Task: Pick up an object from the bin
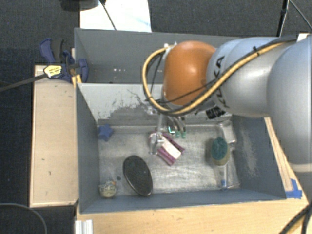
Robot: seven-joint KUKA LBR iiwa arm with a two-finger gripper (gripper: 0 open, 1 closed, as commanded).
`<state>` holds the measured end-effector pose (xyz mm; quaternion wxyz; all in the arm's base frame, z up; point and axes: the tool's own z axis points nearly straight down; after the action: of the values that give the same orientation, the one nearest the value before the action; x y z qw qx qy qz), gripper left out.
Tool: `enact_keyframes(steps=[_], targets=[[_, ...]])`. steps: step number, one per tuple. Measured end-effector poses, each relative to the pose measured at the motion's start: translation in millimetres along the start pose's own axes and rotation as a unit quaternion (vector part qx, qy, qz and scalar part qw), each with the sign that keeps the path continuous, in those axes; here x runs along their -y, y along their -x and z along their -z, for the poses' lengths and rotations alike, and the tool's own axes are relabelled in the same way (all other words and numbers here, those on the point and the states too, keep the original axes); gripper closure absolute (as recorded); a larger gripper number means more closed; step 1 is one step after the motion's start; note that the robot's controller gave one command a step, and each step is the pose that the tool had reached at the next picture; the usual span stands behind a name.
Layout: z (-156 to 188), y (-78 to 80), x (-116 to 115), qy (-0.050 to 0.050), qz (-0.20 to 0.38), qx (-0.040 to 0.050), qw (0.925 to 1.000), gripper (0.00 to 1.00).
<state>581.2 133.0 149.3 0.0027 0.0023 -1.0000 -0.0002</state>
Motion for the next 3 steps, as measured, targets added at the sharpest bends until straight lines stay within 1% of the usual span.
enact_keyframes(steps=[1,2,3], targets=[[-77.9,-63.2,48.6,0.002,0.034,0.0109,0.9993,0.0],[-70.8,-56.2,43.6,0.005,0.034,0.0217,0.9992,1.0],[31.4,-21.8,36.0,0.0,0.184,0.008,0.9829,1.0]])
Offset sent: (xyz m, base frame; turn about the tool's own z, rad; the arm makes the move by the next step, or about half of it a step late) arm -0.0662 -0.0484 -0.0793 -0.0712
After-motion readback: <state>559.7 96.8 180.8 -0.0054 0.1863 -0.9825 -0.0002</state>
